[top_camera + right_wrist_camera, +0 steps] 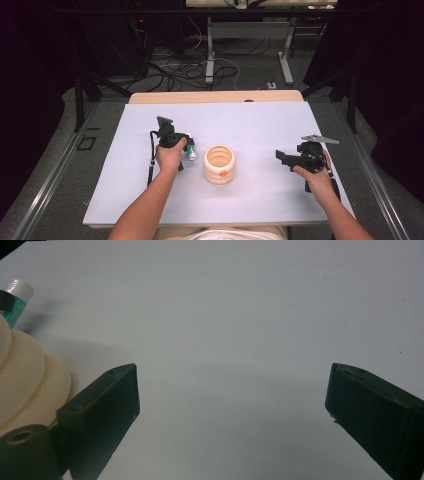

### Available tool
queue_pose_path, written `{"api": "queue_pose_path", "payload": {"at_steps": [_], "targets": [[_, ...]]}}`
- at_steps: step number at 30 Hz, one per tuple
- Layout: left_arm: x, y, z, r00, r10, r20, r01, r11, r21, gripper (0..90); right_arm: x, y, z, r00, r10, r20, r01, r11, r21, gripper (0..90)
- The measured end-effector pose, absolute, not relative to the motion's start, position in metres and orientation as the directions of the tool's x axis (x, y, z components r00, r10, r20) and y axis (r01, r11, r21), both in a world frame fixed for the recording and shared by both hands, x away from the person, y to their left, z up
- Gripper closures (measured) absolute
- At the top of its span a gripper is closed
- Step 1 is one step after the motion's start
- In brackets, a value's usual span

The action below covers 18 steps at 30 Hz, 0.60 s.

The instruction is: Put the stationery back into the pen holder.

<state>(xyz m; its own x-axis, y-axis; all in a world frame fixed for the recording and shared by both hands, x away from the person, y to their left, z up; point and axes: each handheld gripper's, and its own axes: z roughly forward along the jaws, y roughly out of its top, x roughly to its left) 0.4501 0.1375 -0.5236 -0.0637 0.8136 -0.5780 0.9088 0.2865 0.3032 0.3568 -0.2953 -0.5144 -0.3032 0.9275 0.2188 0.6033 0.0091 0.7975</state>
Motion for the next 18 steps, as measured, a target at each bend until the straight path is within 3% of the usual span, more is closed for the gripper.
{"api": "queue_pose_path", "payload": {"at_steps": [9,18], "targets": [[0.446,0.138,-0.513,-0.016,0.821,-0.571,0.885,0.278,0.374,65.0,0.357,-0.295,-0.515,-0.305,0.927,0.220,0.604,0.009,0.797,6.6],[0.436,0.137,-0.496,0.091,0.835,-0.542,0.846,0.222,0.485,65.1,0.356,-0.296,-0.514,-0.299,0.929,0.216,0.604,0.010,0.797,6.7]]}}
